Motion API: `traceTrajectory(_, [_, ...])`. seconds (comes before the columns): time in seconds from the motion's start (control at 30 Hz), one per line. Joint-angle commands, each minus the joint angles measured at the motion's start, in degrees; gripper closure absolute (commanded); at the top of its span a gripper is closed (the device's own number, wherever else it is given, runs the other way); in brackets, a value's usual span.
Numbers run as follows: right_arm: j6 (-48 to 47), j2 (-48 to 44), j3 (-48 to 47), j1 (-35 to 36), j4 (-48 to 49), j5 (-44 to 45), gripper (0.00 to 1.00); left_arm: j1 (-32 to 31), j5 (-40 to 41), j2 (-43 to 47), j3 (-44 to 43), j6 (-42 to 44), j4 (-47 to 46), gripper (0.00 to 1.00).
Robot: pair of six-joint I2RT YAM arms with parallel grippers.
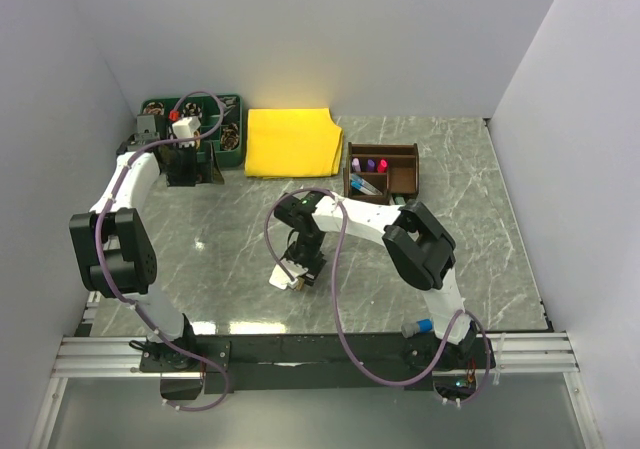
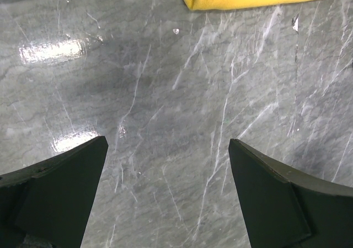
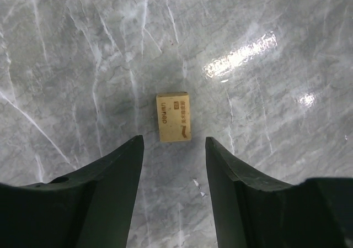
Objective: Sort the stationery into containers
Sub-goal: Pick up the stationery from the center of the board.
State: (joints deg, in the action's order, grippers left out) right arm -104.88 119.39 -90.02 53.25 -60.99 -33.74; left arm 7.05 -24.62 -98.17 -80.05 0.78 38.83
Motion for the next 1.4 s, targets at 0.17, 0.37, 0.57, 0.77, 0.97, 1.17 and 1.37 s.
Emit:
traceTrajectory(0.17, [-1.12,1.02,-2.00,0.54,-2.64,-1.42,0.47,0.16,-1.31,2.90,1.04,-0.34,-1.65,0.01])
traceTrajectory(0.37, [0.11,1.63,-2.00,1.06,-2.11,-1.77,0.49,0.33,-1.48,3.34,1.21,-0.42,-1.65,0.01])
traceTrajectory(0.57, [1.61,2.25,-2.97,1.24,-1.94,-1.60,0.51,0.60,-1.74,4.39,2.53,-0.42,-2.18,0.01])
traceTrajectory(0.77, [2.40,2.95,-3.67,1.41,-2.38,-0.63,0.55,0.60,-2.18,4.13,2.27,-0.34,-2.18,0.01])
traceTrajectory(0.97, [2.66,3.13,-3.85,1.41,-2.29,-0.54,0.64,0.60,-2.45,3.86,2.00,-0.43,-2.09,0.01])
traceTrajectory(1.17, [4.24,3.04,-3.94,1.41,-2.99,-0.37,0.80,0.68,-2.80,3.60,1.74,-0.34,-2.09,0.01])
traceTrajectory(1.37, [17.75,-1.78,-3.50,-1.30,0.77,-3.52,0.87,0.60,-3.76,2.11,-1.24,-2.53,-1.83,0.01])
